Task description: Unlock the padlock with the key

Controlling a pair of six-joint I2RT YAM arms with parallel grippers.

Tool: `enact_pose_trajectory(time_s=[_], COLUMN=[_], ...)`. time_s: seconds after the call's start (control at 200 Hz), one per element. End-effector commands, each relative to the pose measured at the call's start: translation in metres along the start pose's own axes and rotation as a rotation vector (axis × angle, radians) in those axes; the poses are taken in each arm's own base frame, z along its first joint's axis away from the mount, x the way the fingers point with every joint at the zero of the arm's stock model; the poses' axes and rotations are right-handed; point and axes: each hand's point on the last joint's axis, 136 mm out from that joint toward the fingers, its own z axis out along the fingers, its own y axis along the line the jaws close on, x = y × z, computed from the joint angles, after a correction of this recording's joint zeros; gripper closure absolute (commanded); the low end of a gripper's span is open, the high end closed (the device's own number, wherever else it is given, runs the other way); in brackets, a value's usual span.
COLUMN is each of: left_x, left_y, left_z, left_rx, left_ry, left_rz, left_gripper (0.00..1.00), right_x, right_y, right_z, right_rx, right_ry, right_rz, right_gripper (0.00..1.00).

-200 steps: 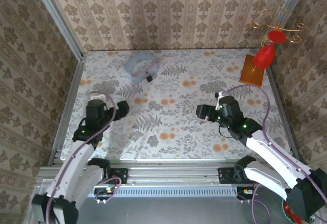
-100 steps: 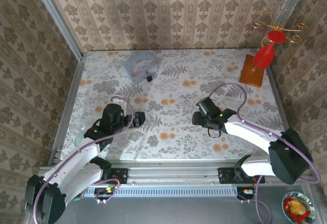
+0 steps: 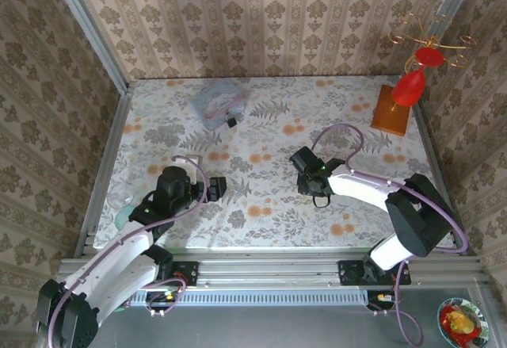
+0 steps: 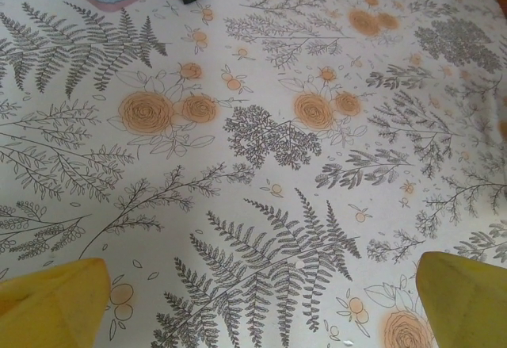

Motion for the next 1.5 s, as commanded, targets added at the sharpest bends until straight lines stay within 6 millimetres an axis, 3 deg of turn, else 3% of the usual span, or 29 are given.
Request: enact_pose_trajectory(time_s=[0.0,0.31,0.54,0.63,0.875,1.05,1.265,1.375,1.495], left_x=[-0.004,-0.004,-0.005,-0.005,-0.005,-0.004,-0.002,-0.002,-0.004], left_y=[-0.003,-0.002,-0.002,-0.001,0.000,0.006,0.010,0.015,0.007], left_z=[-0.004,-0.005,-0.009,-0.008,-0.007,-0.008,-0.006,-0.006,-0.004], left_rx=[0.009,0.003,0.002,-0.002,-0.008,-0.046,-0.067,-0.091,-0.049], left_ry=[-0.029,-0.033,-0.045,-0.050,-0.047,-0.054,-0.051,-0.058,-0.071], left_rz=[0.029,0.026,0.026,0.028,0.028,0.032,0.035,0.035,0.043], left_gripper=[0.00,0.00,0.00,0.00,0.00,0.00,0.00,0.00,0.00], right_x=[-0.003,0.004,0.002,0.003,0.004,0.009,0.017,0.012,0.003], right_y=[-0.009,-0.024,-0.028,-0.024,-0.007,-0.006,-0.005,0.002,0.016], right_z=[-0.002,-0.002,-0.001,0.004,0.012,0.019,0.026,0.013,-0.017], right_rx=[0.070,0.153,0.169,0.118,0.035,0.041,0.025,-0.009,-0.092], right_ry=[-0.005,0.021,0.018,0.045,0.060,0.082,0.088,0.056,-0.014], right_rz=[-0.020,-0.035,-0.040,-0.024,-0.012,-0.020,-0.018,-0.029,-0.036], right_gripper=[0.68,0.68,0.47,0.47,0.58,0.66,0.86,1.00,1.00])
